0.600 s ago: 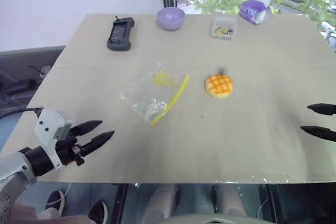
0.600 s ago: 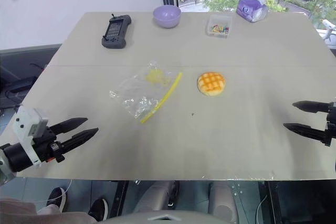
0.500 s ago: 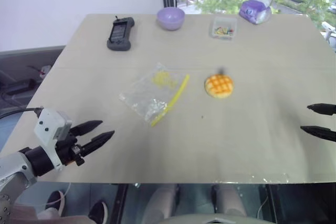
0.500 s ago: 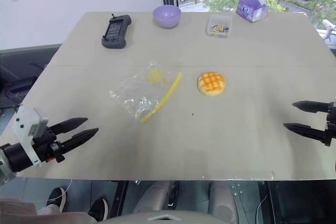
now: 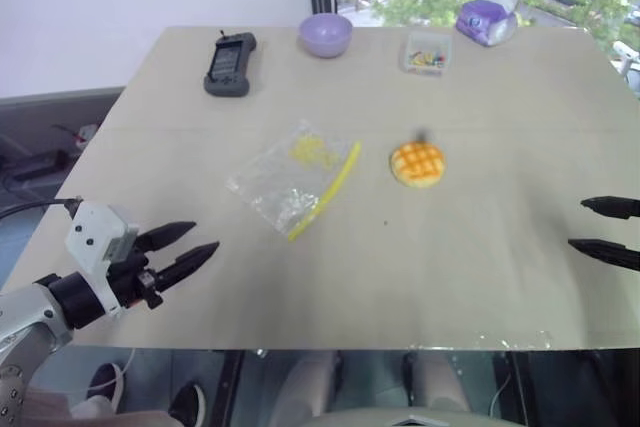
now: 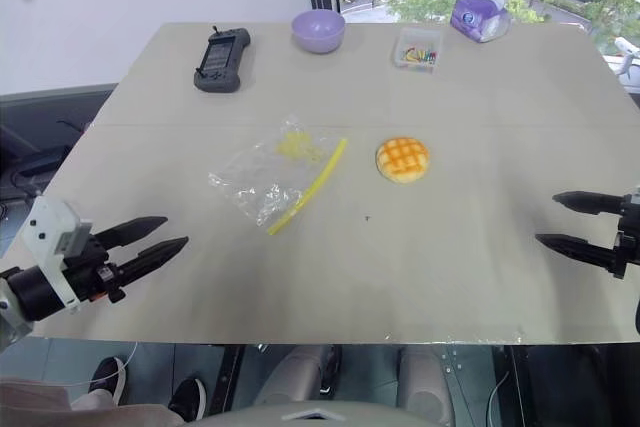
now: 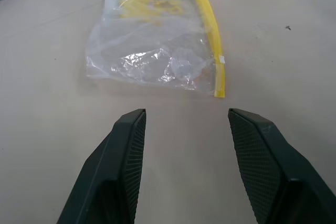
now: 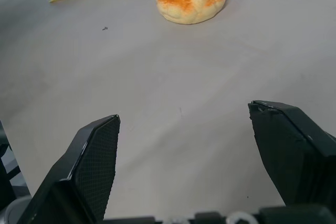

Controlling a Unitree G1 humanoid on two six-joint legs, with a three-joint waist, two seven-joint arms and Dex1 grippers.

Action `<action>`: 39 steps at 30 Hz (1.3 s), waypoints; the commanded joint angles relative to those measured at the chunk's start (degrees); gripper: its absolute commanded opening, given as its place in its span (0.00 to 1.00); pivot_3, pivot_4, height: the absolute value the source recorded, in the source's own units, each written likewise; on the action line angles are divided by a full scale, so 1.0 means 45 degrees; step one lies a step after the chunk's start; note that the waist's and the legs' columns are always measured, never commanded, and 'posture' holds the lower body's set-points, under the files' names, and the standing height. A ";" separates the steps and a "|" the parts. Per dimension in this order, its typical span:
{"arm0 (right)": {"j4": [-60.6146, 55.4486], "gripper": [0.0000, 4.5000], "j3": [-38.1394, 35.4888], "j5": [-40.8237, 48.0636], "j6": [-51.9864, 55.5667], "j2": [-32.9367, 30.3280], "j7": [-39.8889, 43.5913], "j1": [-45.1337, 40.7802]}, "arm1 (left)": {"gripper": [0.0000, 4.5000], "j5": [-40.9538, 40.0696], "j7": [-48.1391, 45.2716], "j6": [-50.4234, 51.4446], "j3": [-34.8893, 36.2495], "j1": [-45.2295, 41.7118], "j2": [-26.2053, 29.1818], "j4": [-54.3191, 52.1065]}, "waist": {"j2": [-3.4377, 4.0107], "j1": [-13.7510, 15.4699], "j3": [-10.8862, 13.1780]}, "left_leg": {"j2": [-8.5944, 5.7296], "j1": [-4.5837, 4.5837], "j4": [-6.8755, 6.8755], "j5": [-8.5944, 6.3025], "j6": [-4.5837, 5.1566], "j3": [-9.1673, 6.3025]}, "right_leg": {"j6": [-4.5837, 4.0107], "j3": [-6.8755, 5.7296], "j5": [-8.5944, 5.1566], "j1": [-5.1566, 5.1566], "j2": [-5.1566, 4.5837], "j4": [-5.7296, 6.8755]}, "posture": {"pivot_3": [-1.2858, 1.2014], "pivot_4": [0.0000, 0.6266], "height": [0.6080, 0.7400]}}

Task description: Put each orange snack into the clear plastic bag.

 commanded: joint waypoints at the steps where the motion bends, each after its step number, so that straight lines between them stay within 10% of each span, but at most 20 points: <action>1: -0.0326 0.94 -0.0533 0.0272 -0.0129 -0.0057 0.0029 -0.0015 | 0.59 0.0064 0.0016 -0.0209 0.0028 -0.0043 0.0148 -0.0195 | 0.0000 -0.0001 0.0000 | 0.0000 0.0000 0.0000 0.0000 0.0000 0.0000 | 0.0000 0.0000 0.0000 0.0000 0.0000 0.0000 | 0.52 0.24 1.00; 17: -0.0614 0.94 -0.0140 0.0362 0.0023 0.0052 -0.0373 -0.0455 | 0.59 0.3720 0.1406 -0.1730 -0.3214 -0.1624 0.0686 0.0371 | 0.0000 0.0042 0.0000 | -0.0003 0.0007 0.0000 0.0000 0.0000 -0.0003 | 0.0001 -0.0003 0.0001 0.0012 0.0001 -0.0001 | 0.52 0.24 1.00; 22: -0.0774 0.96 0.0037 0.0387 0.0125 0.0068 -0.0486 -0.0713 | 0.99 0.6687 0.1750 -0.4630 -0.5325 -0.2706 0.1153 0.1907 | 0.0001 0.0037 0.0001 | -0.0007 0.0005 -0.0005 0.0000 0.0000 -0.0004 | 0.0001 -0.0003 0.0001 0.0012 0.0003 -0.0007 | 0.52 0.24 1.00; 39: -0.0860 0.96 0.0546 0.0304 -0.0004 0.0088 -0.0878 -0.1487 | 0.99 1.2036 0.2886 -1.0453 -1.1056 -0.8317 -0.0684 0.7924 | 0.0003 0.0038 -0.0001 | -0.0026 0.0004 0.0003 0.0004 -0.0004 -0.0024 | 0.0007 -0.0020 0.0004 0.0010 0.0004 0.0016 | 0.52 0.24 1.00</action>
